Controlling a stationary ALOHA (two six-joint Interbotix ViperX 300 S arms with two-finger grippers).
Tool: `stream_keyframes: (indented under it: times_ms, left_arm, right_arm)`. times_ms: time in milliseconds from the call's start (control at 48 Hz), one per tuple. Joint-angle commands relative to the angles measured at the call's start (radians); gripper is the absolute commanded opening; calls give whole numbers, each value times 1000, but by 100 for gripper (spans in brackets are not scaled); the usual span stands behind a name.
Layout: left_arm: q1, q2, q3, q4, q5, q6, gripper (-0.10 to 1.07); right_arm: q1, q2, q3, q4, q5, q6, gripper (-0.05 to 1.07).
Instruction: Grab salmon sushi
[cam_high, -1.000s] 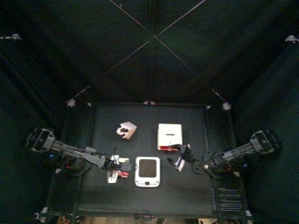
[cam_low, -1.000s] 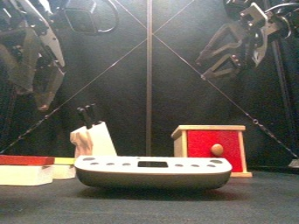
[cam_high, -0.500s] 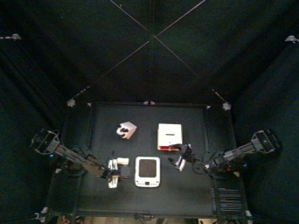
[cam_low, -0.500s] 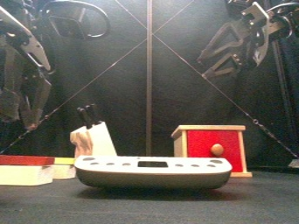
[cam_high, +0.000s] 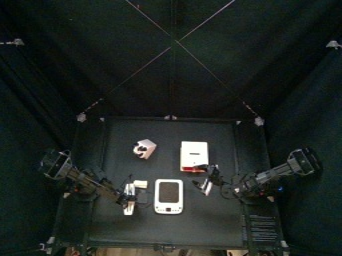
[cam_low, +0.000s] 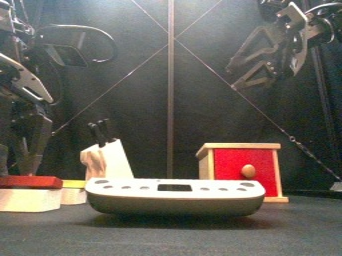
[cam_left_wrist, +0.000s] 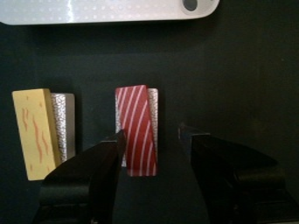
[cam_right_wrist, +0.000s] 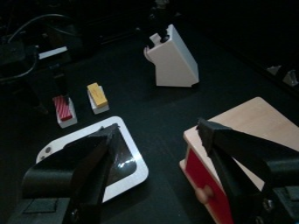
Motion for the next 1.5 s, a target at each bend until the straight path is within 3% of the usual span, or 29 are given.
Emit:
stream_keyframes:
  times_ms: [0,812,1146,1479]
  left_arm:
    - [6,2,-17,9,5,0,88]
    - [8,89,-15,23,14,3,82]
    - [-11,35,-34,18,9,2,57]
    - [-11,-25,-37,17,-15,8,56]
  right_arm:
    - [2,-15,-9,-2,2,0,101]
    - [3,-14,-9,5,2,0,101]
    - [2,-15,-9,5,2,0,101]
    - [2,-15,-8,9,2,0,101]
